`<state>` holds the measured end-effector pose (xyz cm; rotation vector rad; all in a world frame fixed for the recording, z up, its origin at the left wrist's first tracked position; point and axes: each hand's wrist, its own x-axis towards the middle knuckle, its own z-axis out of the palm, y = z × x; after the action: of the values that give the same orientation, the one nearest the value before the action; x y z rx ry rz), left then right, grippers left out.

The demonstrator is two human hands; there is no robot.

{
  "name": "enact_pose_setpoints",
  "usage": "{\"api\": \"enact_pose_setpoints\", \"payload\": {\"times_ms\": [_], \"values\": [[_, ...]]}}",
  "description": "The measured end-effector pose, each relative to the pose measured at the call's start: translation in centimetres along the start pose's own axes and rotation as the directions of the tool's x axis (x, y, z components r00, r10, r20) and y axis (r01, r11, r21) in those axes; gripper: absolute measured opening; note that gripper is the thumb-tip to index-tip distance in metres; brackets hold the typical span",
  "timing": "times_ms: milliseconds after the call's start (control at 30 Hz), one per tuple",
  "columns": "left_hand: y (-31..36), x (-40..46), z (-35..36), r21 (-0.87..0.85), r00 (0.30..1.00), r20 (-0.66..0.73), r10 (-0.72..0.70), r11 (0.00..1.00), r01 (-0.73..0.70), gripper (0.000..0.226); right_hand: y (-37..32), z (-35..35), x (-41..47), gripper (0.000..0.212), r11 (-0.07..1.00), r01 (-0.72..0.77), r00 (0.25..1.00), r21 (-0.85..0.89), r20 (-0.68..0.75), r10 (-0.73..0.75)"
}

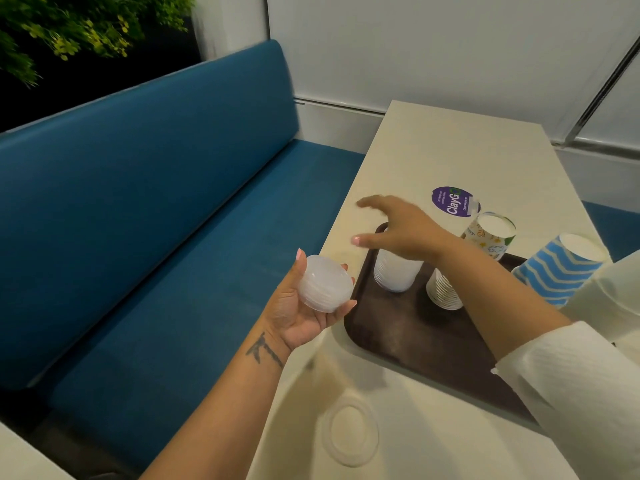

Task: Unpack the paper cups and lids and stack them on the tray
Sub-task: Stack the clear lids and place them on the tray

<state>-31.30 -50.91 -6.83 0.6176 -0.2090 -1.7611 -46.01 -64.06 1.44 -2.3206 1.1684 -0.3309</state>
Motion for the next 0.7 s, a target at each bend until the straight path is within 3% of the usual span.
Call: {"api": "enact_pose_setpoints", "payload": {"times_ms": [100,167,267,400,700], "values": [[-0.1,0.2,0.8,0.022,1.0,0.01,0.011,1.0,-0.012,0.089,-2.6,0.5,-1.8,0.073,0.99,0.059,0.944,0.129,0.315,-0.097],[-0.2,0.1,1.5,0.047,1.0,0.002,0.015,0.999,-0.016,0.079,-3.3,1.3,-2.5,0.083,0.988,0.089,0.902,0.127,0.411,-0.134],[-0.4,0.0,2.1,0.076,0.999,-0.03,0.036,0.997,-0.034,0.065,-3.6,2.1,-3.0,0.084,0.979,0.13,0.904,0.155,0.388,-0.182],[-0.7,-0.2,2.5,0.063,0.999,0.029,0.026,0.998,-0.028,0.077,-3.5,1.6,-3.7,0.081,0.98,0.111,0.926,0.165,0.34,-0.163],[-1.2,-0.4,3.3,0.086,1.0,-0.002,0.013,0.996,-0.012,0.062,-2.9,1.1,-3.6,0.073,0.975,0.057,0.929,0.217,0.345,-0.131]]}}
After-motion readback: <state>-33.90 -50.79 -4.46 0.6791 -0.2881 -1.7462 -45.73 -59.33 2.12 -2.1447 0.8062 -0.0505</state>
